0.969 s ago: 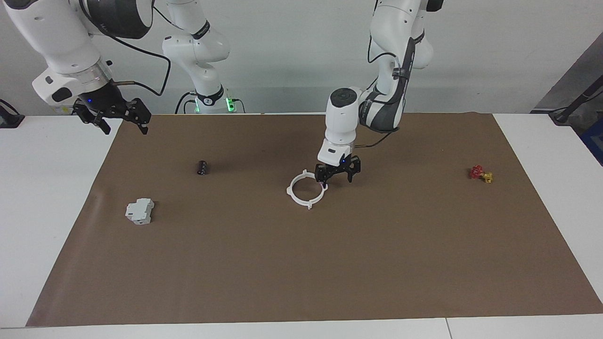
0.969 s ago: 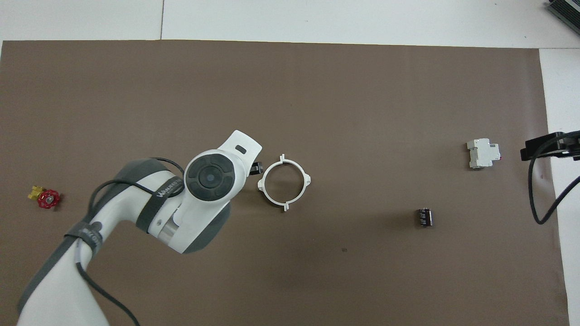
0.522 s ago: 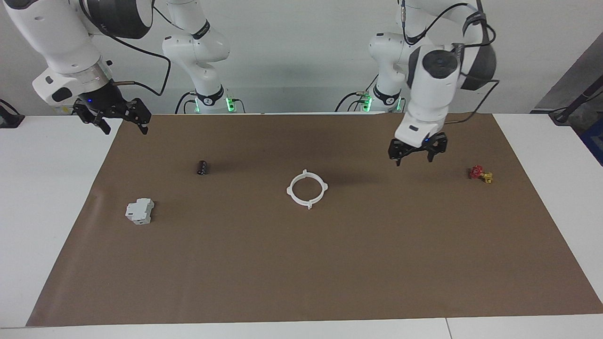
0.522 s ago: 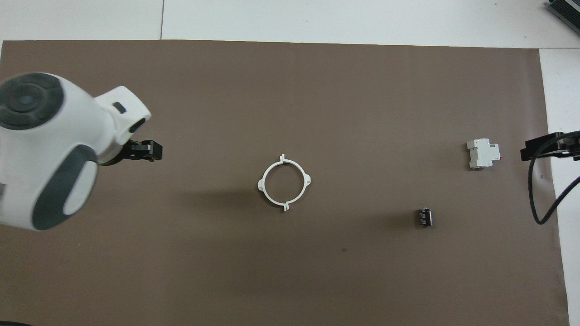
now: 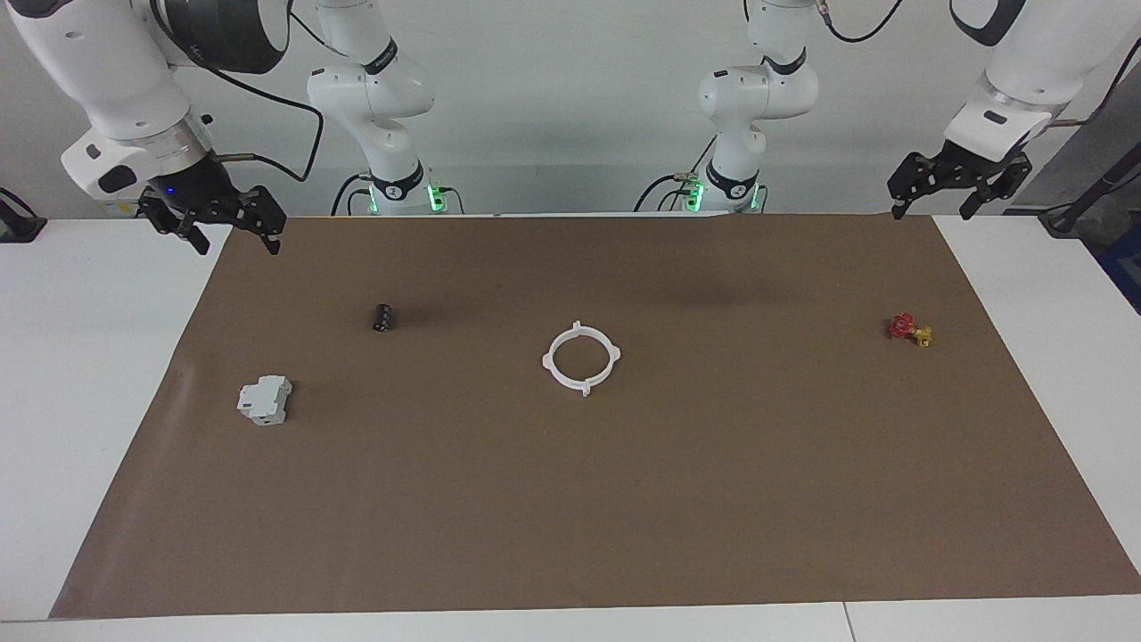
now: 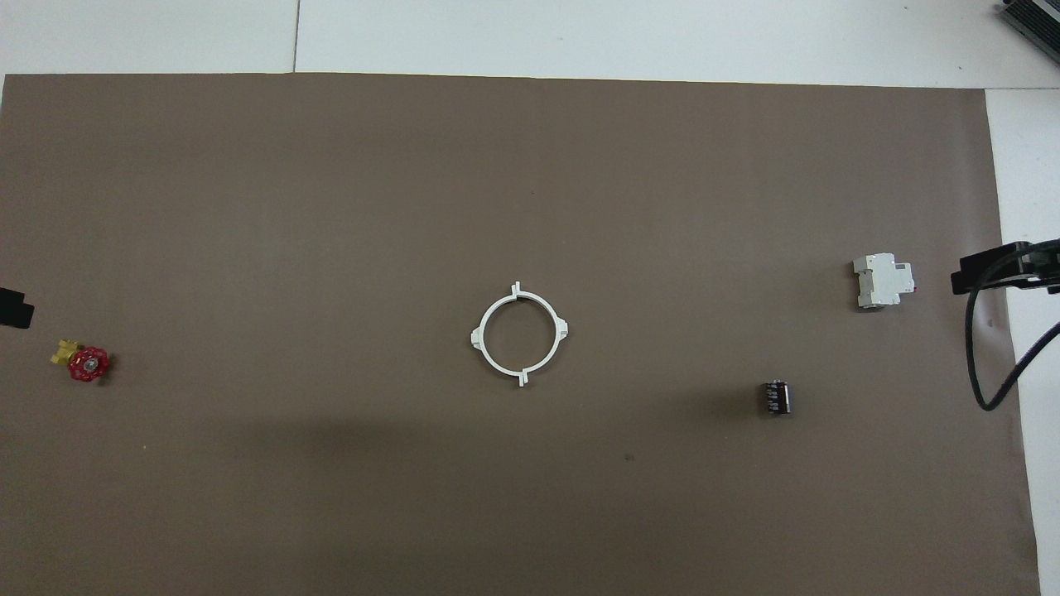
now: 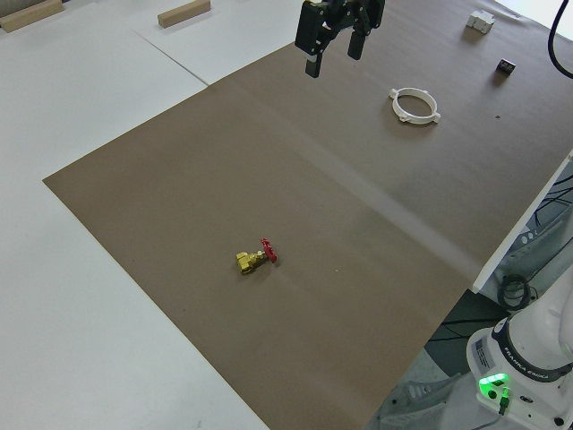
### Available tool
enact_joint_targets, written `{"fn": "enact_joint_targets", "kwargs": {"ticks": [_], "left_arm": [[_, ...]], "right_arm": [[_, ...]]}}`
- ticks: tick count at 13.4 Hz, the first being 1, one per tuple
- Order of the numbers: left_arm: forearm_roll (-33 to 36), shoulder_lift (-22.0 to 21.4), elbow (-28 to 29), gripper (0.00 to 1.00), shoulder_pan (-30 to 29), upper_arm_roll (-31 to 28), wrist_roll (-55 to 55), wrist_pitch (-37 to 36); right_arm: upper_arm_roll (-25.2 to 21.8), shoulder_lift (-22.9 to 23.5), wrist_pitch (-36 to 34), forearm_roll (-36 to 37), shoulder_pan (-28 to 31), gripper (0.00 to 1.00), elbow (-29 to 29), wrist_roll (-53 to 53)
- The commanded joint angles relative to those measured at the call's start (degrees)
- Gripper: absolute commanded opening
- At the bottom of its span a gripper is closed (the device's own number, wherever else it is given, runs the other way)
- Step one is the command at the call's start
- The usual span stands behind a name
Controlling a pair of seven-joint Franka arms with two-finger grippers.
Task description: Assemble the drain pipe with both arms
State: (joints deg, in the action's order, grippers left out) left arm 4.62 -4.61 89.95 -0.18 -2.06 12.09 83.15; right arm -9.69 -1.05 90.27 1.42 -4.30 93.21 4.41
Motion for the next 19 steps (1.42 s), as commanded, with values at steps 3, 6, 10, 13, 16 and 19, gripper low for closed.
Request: {"fn": "enact_joint_targets", "kwargs": {"ticks": [3,6,10,13,16,19], "left_arm": [[0.2,1.6,-2.1,1.00,0.2,0.4,0.7,-2.9],[-0.4,3.4,-4.3,1.00,0.4,-0.4,0.8,-7.5],[-1.1,2.3,-1.5,1.00,1.1,1.4,-1.6,-8.6],[-3.5,4.3,-1.7,1.00,4.7,1.4,-15.0,-3.7],[-3.4,4.0,-3.6,1.00,4.2,2.7,-15.0,-4.8],[-3.3,3.8,-3.7,1.00,4.1,1.7,-14.6,-4.7]], "right_arm": [[0.3,-0.8,-0.6,-0.5,0.2,1.00,0.4,-0.4],[0.3,-0.8,-0.6,-0.5,0.2,1.00,0.4,-0.4],[0.2,-0.8,-0.6,-0.5,0.2,1.00,0.4,-0.4],[0.3,-0.8,-0.6,-0.5,0.2,1.00,0.4,-0.4],[0.3,-0.8,-0.6,-0.5,0.2,1.00,0.4,-0.4],[0.2,-0.8,-0.6,-0.5,0.2,1.00,0.4,-0.4]]}}
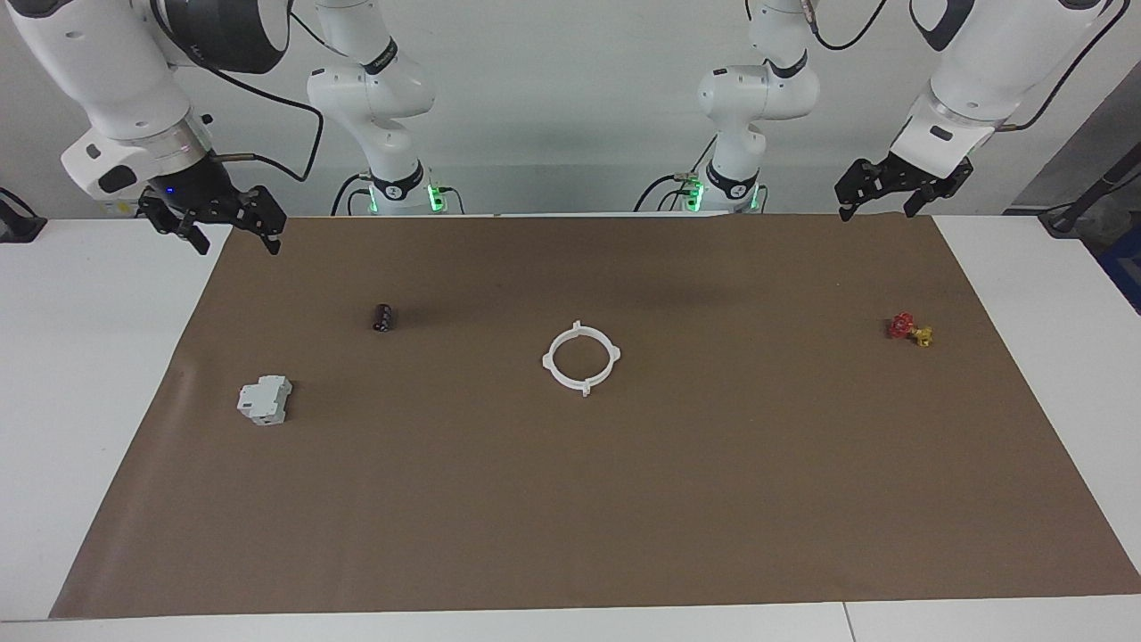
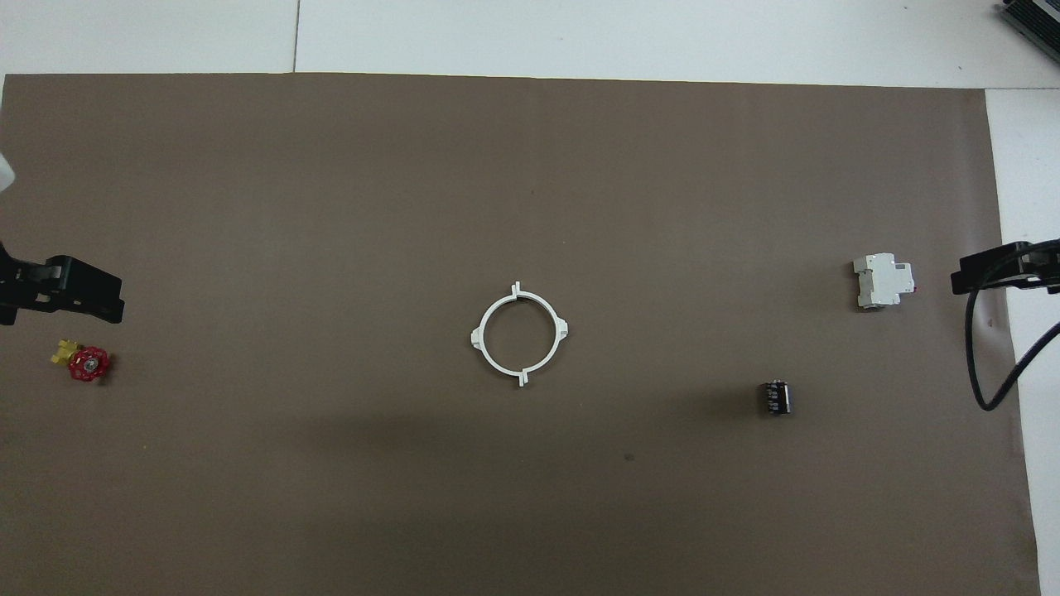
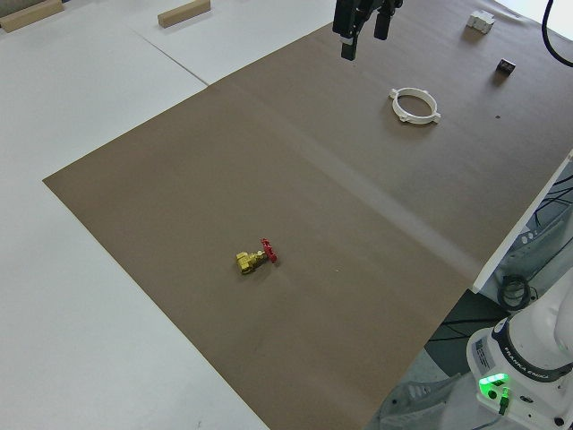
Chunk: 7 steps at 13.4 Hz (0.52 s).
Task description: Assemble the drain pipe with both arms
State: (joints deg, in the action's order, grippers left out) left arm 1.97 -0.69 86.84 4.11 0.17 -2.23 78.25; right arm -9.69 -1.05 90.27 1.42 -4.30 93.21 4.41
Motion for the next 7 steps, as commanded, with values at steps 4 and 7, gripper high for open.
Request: {"fn": "enact_joint_targets", "kwargs": {"ticks": [4,7], "left_arm": [[-0.6,-0.5,-0.6,1.00,-0.2,-0.8,1.3,0.1],[-0.6,-1.8,0.0,1.00,-0.2,-0.3,1.1,0.3]], "right_arm": [[0.3,-0.8,-0.6,-0.5,0.2,1.00,0.4,-0.4],[0.3,-0.8,-0.6,-0.5,0.2,1.00,0.4,-0.4]]}}
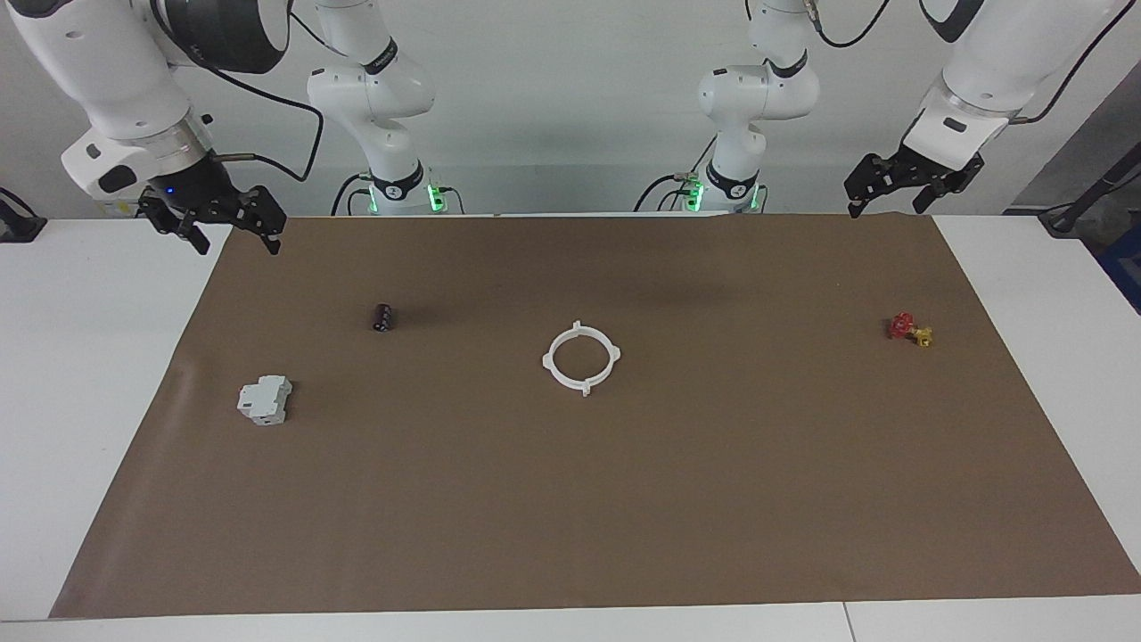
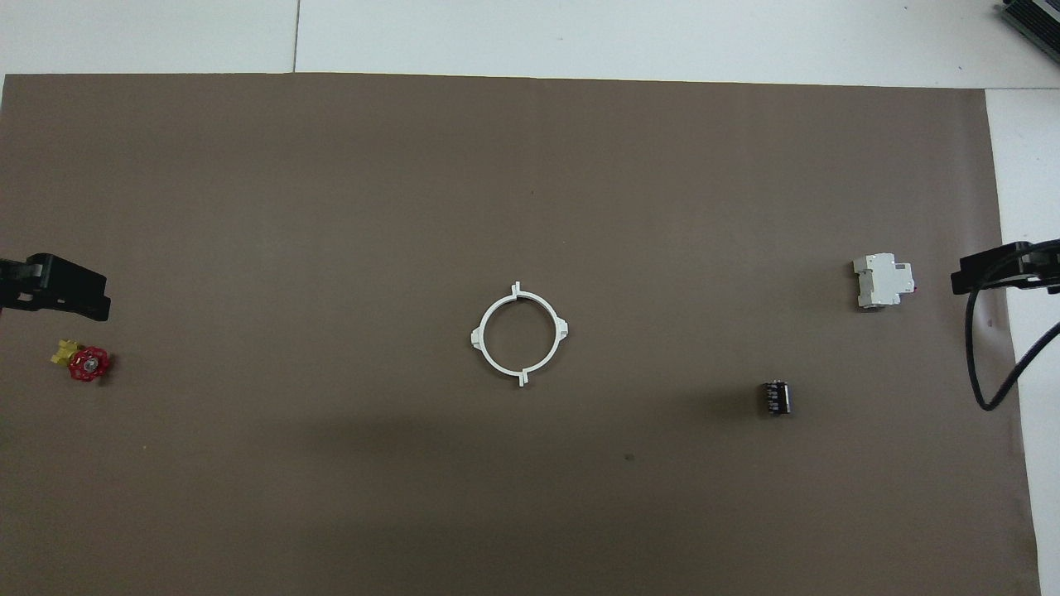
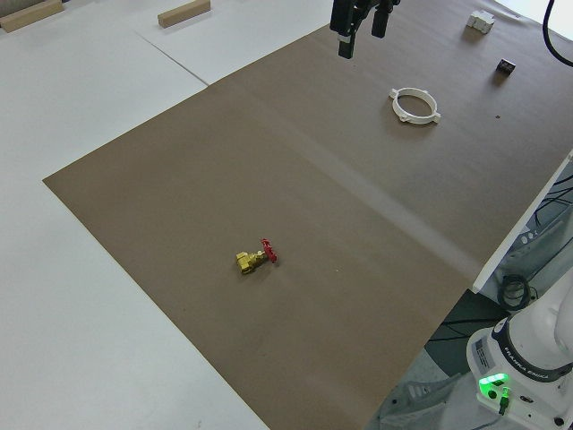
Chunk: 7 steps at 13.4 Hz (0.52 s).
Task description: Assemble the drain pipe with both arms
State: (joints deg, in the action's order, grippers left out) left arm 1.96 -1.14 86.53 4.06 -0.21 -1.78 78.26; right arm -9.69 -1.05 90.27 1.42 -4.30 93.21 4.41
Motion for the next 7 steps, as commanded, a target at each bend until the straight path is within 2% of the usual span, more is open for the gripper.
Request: {"fn": "enact_joint_targets", "kwargs": {"ticks": [1,4,7], "left_arm": [[-0.6,-1.3,0.3,1.00,0.1,0.0,0.5,0.4],[-0.6,0.6,-0.2,1.00,0.3,-0.2,0.8,0.9],[-0.6,0.7,0.0,1.00,0.0,-0.2,1.0,1.4]], "right_arm": [[0.3,-0.8,-0.6,-0.5,0.2,1.00,0.4,-0.4],[0.3,-0.8,-0.6,-0.5,0.2,1.00,0.4,-0.4],[0.3,-0.8,-0.6,-0.5,0.2,1.00,0.4,-0.4]]}}
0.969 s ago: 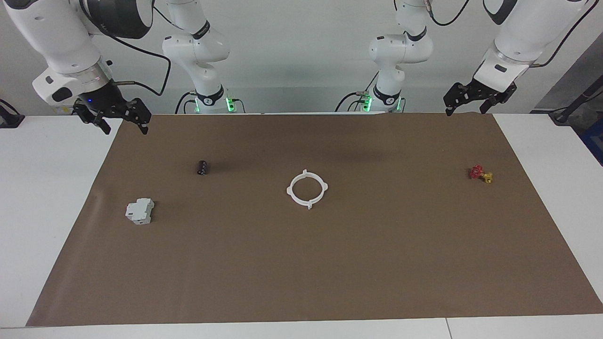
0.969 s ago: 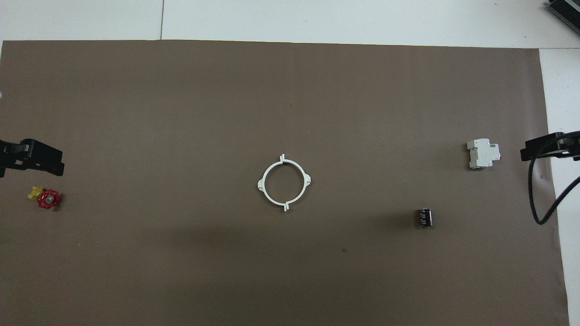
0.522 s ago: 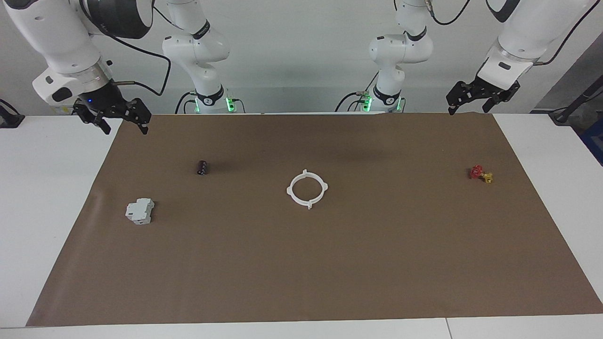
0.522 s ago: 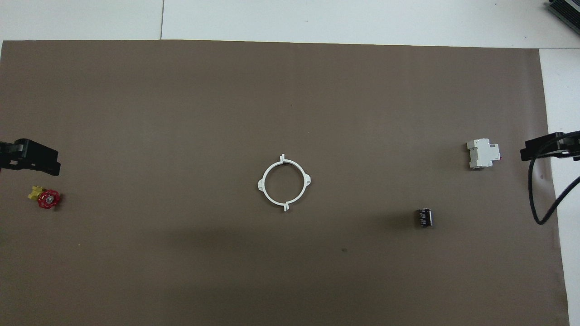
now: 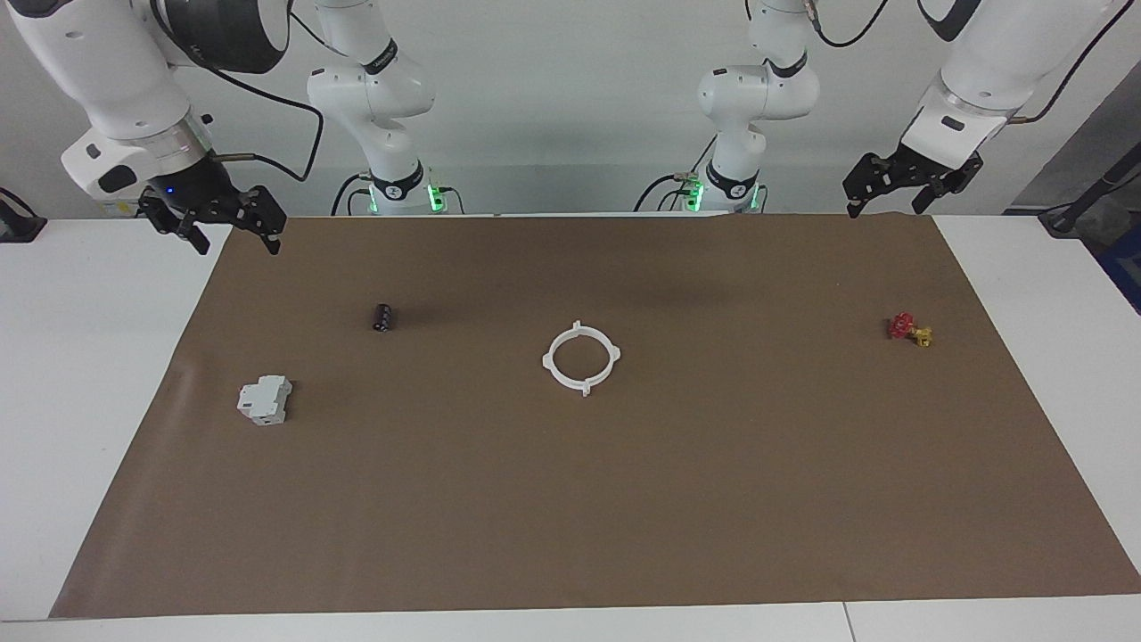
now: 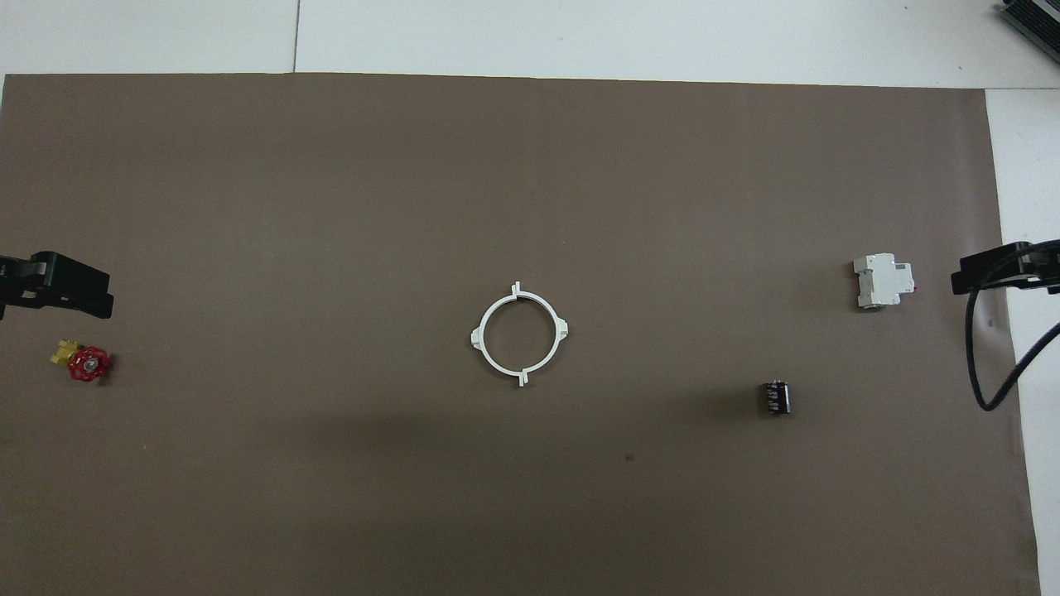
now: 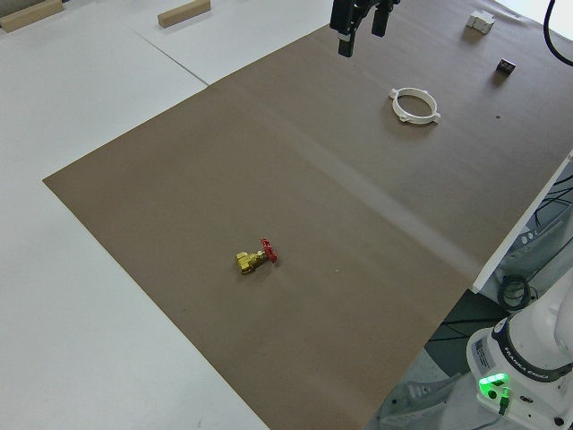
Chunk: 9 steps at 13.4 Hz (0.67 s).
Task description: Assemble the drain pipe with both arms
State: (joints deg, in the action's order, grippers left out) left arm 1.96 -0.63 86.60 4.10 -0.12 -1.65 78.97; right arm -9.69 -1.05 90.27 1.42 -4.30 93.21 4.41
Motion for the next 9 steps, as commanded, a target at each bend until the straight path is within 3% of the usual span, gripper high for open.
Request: {"fn": "enact_joint_targets", "kwargs": {"ticks": [1,9], "left_arm": [[-0.6,0.2,-0.1,1.00,-0.2,-0.2,0.9,0.4],[-0.7,-1.8,0.2,1.00,-1.1,-0.1,0.8,0.7]], "right_arm": [[0.3,-0.8,-0.6,-0.5,0.2,1.00,0.4,-0.4],[0.3,-0.8,-0.6,-0.5,0.2,1.00,0.4,-0.4]]}}
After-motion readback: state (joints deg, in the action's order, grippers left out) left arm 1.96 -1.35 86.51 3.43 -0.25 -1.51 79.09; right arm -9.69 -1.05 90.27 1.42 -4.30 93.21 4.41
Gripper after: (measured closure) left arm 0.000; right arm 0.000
